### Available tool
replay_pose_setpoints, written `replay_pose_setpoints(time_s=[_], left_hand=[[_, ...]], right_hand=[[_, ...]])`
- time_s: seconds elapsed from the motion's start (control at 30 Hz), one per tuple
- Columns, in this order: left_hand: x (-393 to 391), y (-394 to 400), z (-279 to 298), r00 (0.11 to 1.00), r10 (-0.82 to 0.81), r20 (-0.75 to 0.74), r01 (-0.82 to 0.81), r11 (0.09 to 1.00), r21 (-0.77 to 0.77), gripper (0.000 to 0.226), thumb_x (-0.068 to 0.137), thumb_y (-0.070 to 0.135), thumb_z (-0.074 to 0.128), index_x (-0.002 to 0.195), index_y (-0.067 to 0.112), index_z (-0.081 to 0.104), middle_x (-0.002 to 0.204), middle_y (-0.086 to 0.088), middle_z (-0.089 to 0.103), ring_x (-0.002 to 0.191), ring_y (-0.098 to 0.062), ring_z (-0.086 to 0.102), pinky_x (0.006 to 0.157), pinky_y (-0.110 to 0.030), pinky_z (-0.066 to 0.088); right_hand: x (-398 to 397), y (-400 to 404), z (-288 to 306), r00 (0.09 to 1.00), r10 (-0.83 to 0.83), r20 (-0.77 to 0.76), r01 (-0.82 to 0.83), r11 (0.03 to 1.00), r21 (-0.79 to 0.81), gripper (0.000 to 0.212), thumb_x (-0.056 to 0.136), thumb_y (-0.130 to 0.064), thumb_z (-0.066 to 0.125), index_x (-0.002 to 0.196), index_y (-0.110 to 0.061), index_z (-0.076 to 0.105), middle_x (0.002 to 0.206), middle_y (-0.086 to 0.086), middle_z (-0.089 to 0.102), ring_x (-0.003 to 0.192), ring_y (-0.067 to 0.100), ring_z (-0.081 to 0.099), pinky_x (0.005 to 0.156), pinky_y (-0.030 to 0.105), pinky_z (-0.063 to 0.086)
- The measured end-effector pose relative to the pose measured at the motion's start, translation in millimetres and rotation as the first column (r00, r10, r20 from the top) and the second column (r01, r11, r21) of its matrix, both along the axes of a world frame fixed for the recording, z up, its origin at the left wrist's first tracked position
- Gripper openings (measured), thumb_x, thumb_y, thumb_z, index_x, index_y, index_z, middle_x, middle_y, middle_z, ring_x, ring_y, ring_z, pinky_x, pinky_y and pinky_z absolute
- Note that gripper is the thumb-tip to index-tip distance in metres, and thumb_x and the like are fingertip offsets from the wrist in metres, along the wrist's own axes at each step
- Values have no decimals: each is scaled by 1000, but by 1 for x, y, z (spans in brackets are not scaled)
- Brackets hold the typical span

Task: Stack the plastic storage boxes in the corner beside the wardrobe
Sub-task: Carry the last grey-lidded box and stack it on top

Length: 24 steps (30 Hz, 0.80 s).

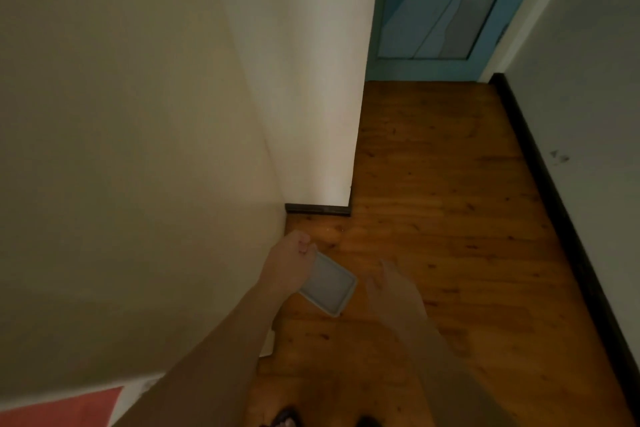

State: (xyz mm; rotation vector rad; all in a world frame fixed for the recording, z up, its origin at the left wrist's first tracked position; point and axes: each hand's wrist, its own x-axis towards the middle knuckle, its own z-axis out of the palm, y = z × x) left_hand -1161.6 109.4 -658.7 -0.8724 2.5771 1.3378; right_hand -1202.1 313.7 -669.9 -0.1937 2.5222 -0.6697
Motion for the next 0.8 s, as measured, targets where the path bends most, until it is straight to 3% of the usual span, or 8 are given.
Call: replay_pose_setpoints(time_s=[0.1, 0.27, 0.43, 0.6, 0.8], left_hand=[[-17, -9, -59, 1000, -6, -11, 5, 1000, -26, 19, 97, 28, 54, 113, 18, 57, 99, 4, 60, 95, -14, 58, 84, -27, 45], [-30, -31, -160, 1000, -29, 4, 29, 996, -86, 33, 97, 26, 55, 127, 13, 55, 105, 1, 59, 98, -14, 55, 82, -23, 39], [-40, -52, -264, 999, -34, 33, 38, 988, -148, 34, 94, 26, 57, 125, 12, 56, 105, -3, 61, 102, -23, 59, 87, -30, 44], [-53, -67, -342, 994, -56, 91, 72, 980, -187, 52, 93, 34, 57, 139, 10, 47, 131, -11, 56, 120, -26, 54, 100, -37, 44], [-66, -76, -421, 980, -90, 175, 129, 965, -229, 55, 95, 42, 53, 139, 9, 44, 134, -16, 51, 119, -32, 53, 100, -41, 45]], right_hand=[[-11, -11, -66, 1000, -10, 13, 10, 1000, 0, 40, 99, -44, 43, 125, -13, 49, 99, 4, 61, 85, 18, 61, 72, 35, 53], [-24, -30, -163, 1000, 5, -28, -5, 1000, -4, 37, 101, -35, 44, 124, -6, 52, 114, 12, 58, 106, 28, 57, 83, 33, 48], [-26, -43, -268, 999, -25, -23, 25, 1000, 0, 46, 101, -41, 42, 133, -9, 47, 119, 8, 57, 101, 22, 58, 79, 33, 50], [-28, -47, -348, 998, -45, -33, 46, 999, 25, 48, 101, -43, 41, 136, -10, 46, 123, 8, 55, 106, 21, 55, 77, 28, 43], [-28, -49, -430, 994, -100, -39, 101, 995, 15, 55, 99, -45, 42, 141, -10, 42, 126, 10, 54, 107, 24, 57, 84, 35, 52]])
